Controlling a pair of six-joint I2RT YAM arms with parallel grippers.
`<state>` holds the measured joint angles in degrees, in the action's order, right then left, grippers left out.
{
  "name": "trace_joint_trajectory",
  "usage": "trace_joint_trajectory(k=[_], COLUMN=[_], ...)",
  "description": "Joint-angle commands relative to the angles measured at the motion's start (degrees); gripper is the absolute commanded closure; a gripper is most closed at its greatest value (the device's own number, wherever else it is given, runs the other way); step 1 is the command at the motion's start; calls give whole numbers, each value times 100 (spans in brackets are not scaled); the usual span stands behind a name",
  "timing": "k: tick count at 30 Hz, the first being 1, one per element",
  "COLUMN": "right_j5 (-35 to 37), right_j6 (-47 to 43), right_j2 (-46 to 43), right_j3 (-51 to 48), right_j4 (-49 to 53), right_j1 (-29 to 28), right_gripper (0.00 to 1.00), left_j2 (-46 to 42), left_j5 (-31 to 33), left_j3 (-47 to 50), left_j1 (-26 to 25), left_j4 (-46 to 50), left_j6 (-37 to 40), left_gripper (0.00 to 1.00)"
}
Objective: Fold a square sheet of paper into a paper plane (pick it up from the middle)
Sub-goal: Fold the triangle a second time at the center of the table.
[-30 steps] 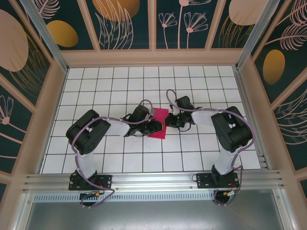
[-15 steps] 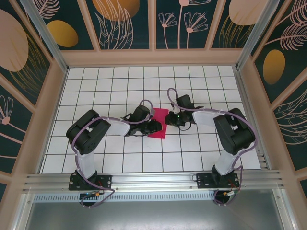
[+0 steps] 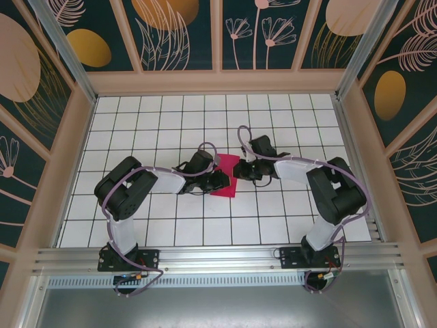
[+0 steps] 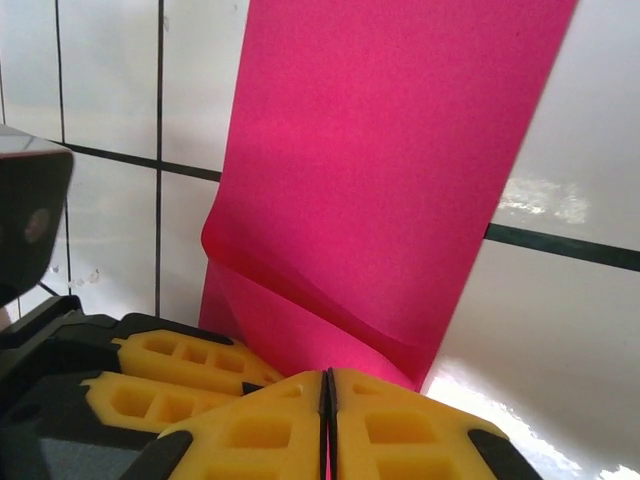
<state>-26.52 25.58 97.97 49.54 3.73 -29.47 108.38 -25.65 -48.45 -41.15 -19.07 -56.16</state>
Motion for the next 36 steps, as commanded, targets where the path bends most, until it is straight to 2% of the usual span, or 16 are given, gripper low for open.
trace_joint_trajectory(k=[1, 9, 15, 19, 36], right_j5=[-178, -132, 154, 326, 699], right_j6=[-51, -135, -253, -331, -432], right_j2=[249, 586, 718, 755, 908], right_j3=[1, 82, 82, 83, 200], right_j4=[-132, -125, 141, 280, 546], right_j1=[-40, -41, -41, -41, -146], right_gripper=[89, 90, 90, 91, 92], left_j2=[80, -27, -351, -531, 78], left_j5=[324, 247, 195, 416, 1254], left_j3=[85, 91, -37, -119, -427], left_j1=[48, 50, 48, 52, 82], left_j4=[448, 405, 362, 346, 1335], left_j6=[-63, -85, 39, 149, 160], left_gripper=[84, 84, 81, 81, 87])
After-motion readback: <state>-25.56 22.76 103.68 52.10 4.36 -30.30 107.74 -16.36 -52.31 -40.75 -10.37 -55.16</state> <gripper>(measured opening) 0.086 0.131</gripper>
